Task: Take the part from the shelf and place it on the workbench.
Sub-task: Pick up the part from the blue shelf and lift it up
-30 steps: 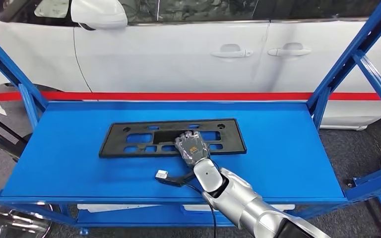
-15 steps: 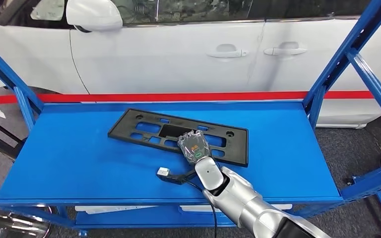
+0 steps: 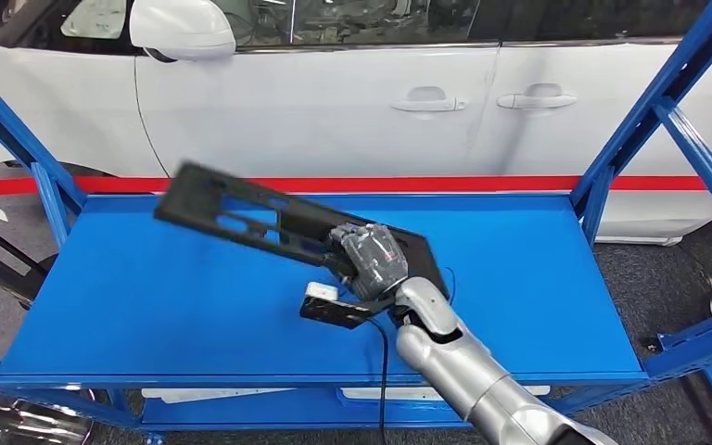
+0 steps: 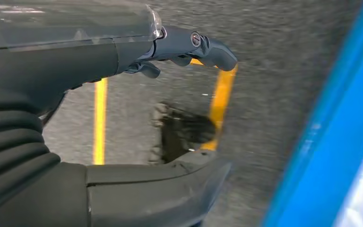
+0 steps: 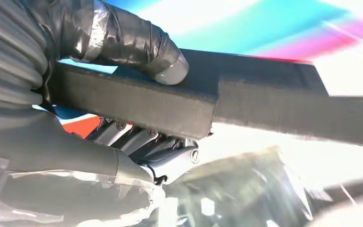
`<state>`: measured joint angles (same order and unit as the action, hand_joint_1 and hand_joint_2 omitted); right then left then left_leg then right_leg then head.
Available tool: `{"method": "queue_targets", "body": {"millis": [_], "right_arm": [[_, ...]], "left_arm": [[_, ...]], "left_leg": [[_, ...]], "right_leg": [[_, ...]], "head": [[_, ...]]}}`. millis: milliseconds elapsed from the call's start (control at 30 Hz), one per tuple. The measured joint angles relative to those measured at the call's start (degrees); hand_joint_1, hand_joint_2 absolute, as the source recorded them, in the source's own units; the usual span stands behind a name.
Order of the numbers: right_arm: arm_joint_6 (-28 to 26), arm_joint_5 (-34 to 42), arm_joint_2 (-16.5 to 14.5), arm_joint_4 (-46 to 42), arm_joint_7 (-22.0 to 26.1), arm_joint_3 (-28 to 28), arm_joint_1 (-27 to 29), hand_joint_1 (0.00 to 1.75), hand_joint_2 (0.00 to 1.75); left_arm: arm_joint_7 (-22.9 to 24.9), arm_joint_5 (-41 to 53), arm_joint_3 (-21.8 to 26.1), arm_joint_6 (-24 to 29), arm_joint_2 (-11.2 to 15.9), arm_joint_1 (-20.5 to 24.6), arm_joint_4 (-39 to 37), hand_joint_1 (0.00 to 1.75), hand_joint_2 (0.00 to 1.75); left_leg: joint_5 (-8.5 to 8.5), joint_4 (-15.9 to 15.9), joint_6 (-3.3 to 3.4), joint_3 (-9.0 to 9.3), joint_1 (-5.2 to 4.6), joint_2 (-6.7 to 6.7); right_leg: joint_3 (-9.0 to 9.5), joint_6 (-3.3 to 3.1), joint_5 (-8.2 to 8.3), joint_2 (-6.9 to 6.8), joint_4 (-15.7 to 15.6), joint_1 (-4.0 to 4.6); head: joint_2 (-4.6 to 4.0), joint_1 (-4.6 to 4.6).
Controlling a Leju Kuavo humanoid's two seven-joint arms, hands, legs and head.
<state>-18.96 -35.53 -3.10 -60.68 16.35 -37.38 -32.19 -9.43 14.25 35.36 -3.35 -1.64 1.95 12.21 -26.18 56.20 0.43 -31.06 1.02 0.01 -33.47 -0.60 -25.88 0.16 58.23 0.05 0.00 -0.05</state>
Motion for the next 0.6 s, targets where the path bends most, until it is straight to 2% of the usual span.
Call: {"method": "queue_targets", "body": {"millis": [100, 167, 200, 267, 300, 333, 367, 433, 467, 500, 533, 600], "right_arm": [[2.6, 16.1, 2.7, -13.5, 10.0, 4.9, 6.7, 1.75, 1.75], [4.5, 22.1, 4.4, -21.9, 14.3, 7.6, 11.9, 1.75, 1.75], [5.4, 24.1, 5.0, -25.5, 16.0, 8.8, 14.1, 1.75, 1.75], [7.0, 27.0, 6.0, -31.7, 18.5, 10.6, 17.1, 1.75, 1.75], [7.9, 27.9, 6.3, -34.1, 19.3, 11.1, 18.3, 1.75, 1.75], [9.2, 29.0, 6.6, -36.7, 20.2, 11.5, 19.7, 1.75, 1.75], [10.8, 30.3, 7.0, -39.4, 21.1, 11.8, 21.2, 1.75, 1.75], [15.6, 33.9, 7.4, -44.8, 22.7, 12.0, 23.6, 1.75, 1.75], [17.9, 35.8, 7.5, -47.2, 23.2, 12.0, 24.2, 1.75, 1.75], [19.6, 37.4, 7.7, -49.3, 23.5, 11.9, 24.6, 1.75, 1.75], [20.6, 38.3, 7.8, -51.0, 23.7, 11.9, 25.0, 1.75, 1.75], [21.1, 39.1, 8.0, -53.5, 23.8, 11.9, 25.7, 1.75, 1.75]], "left_arm": [[0.4, 1.2, 0.2, 2.0, 0.0, -0.5, 0.0, 0.00, 1.75], [-0.9, 2.5, 0.2, 4.3, -0.1, -0.9, 0.0, 0.00, 1.75], [-1.7, 2.9, 0.2, 5.1, -0.1, -1.0, 0.0, 0.00, 1.75], [-3.1, 3.5, 0.2, 5.5, -0.2, -1.0, 0.0, 0.00, 1.75], [-3.5, 3.7, 0.1, 5.2, -0.2, -1.0, 0.0, 0.00, 1.75], [-4.1, 4.0, 0.1, 4.8, -0.2, -1.0, 0.0, 0.00, 1.75], [-4.6, 4.3, 0.0, 4.2, -0.2, -1.0, 0.0, 0.00, 1.75], [-5.8, 4.5, -0.1, 3.0, -0.1, -1.1, 0.0, 0.00, 1.75], [-6.3, 4.5, -0.1, 2.6, -0.1, -1.0, 0.0, 0.00, 1.75], [-6.6, 4.6, -0.1, 2.4, -0.1, -1.0, 0.0, 0.00, 1.75], [-6.8, 4.6, -0.1, 2.3, 0.0, -0.9, 0.0, 0.00, 1.75], [-7.0, 4.6, -0.2, 2.2, 0.1, -0.8, 0.0, 0.00, 1.75]], "left_leg": [[-0.37, 0.0, -0.87, 0.09, 0.09, -0.17], [-2.24, 2.2, -1.37, -0.86, 0.19, -0.21], [-4.12, 5.1, -1.60, -2.13, 0.24, -0.18], [-8.13, 13.1, -1.99, -5.65, 0.27, -0.16], [-9.10, 16.1, -2.12, -7.03, 0.28, -0.16], [-8.82, 17.1, -2.16, -7.50, 0.28, -0.15], [-7.43, 15.7, -2.11, -6.86, 0.28, -0.14], [-3.17, 7.9, -1.64, -3.20, 0.22, -0.14], [-1.76, 4.0, -1.31, -1.43, 0.10, -0.15], [-1.04, 1.5, -0.99, -0.25, -0.05, -0.17], [-0.97, 0.4, -0.70, 0.26, -0.21, -0.19], [-0.82, 0.0, -0.15, 0.43, -0.24, -0.23]], "right_leg": [[0.46, -0.62, -0.10, -0.24, -0.9, 0.11], [0.54, -1.25, 0.14, -0.47, -1.3, -0.26], [0.50, -1.51, 0.22, -0.55, -1.4, -0.37], [0.32, -1.79, 0.17, -0.51, -1.3, -0.32], [0.31, -1.83, 0.10, -0.46, -1.3, -0.29], [0.36, -1.83, -0.01, -0.42, -1.2, -0.27], [0.45, -1.78, -0.14, -0.39, -1.1, -0.25], [0.67, -1.58, -0.42, -0.28, -0.9, -0.24], [0.70, -1.42, -0.53, -0.20, -0.7, -0.14], [0.68, -1.19, -0.56, -0.15, -0.7, -0.07], [0.63, -0.92, -0.55, -0.13, -0.7, -0.04], [0.54, -0.25, -0.52, -0.15, -0.7, -0.04]], "head": [[0.00, -0.01], [-0.01, -0.02], [-0.01, -0.02], [0.00, -0.02], [0.00, -0.02], [-0.01, -0.02], [-0.01, -0.02], [-0.01, -0.02], [-0.01, -0.02], [-0.01, -0.02], [0.00, -0.02], [0.00, -0.01]]}}
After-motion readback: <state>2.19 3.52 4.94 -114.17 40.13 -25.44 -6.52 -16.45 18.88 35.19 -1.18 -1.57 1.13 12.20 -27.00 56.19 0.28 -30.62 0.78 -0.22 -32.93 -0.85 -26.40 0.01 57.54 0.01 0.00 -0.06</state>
